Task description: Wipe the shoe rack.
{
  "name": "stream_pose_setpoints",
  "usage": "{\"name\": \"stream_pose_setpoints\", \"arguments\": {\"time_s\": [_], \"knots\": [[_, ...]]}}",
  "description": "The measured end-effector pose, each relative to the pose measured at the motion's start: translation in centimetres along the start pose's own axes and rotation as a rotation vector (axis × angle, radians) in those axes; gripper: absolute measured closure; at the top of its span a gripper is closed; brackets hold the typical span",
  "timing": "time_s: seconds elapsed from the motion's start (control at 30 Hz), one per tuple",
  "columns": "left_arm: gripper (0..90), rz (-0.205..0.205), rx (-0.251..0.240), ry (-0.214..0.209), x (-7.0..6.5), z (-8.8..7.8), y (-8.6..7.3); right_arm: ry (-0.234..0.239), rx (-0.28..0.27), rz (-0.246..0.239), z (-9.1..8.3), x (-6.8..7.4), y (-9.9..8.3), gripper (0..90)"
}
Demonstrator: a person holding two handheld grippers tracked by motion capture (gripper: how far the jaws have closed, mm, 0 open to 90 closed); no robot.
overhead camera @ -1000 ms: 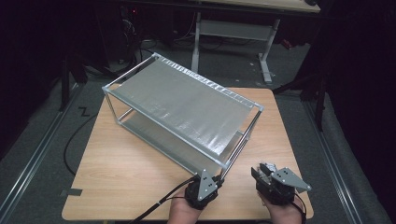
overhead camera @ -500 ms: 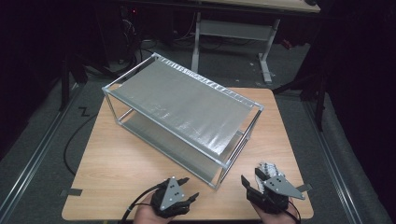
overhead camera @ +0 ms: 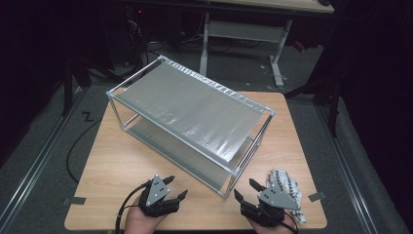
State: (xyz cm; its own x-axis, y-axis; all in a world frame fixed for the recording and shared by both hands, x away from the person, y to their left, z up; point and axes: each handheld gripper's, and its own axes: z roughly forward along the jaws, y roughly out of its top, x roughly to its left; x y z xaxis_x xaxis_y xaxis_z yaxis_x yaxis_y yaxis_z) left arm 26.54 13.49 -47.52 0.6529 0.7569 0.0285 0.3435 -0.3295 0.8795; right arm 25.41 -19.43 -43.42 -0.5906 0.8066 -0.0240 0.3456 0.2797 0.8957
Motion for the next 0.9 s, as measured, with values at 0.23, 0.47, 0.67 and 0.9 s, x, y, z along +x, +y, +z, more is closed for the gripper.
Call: {"name": "stream_pose_setpoints", "arguments": {"time_s": [0.23, 0.47, 0.67, 0.9], "knots": [[34.4, -0.031, 0.017, 0.004, 0.2, -1.1, -0.5, 0.045, 0.016, -0.04, 2.1, 1.9, 0.4, 43.9], [36.8, -0.056, 0.008, 0.044, 0.6, -2.1, -0.9, 0.033, 0.024, -0.061, 3.2, 2.3, 0.5, 71.4], [37.8, -0.058, -0.014, 0.096, 1.7, -2.3, -0.5, 0.033, 0.027, -0.07, 2.4, 1.4, 0.3, 80.5], [38.9, -0.074, -0.043, 0.19, 5.4, -3.4, 1.0, -0.012, 0.024, -0.044, -0.1, -0.6, -1.1, 80.3]]}}
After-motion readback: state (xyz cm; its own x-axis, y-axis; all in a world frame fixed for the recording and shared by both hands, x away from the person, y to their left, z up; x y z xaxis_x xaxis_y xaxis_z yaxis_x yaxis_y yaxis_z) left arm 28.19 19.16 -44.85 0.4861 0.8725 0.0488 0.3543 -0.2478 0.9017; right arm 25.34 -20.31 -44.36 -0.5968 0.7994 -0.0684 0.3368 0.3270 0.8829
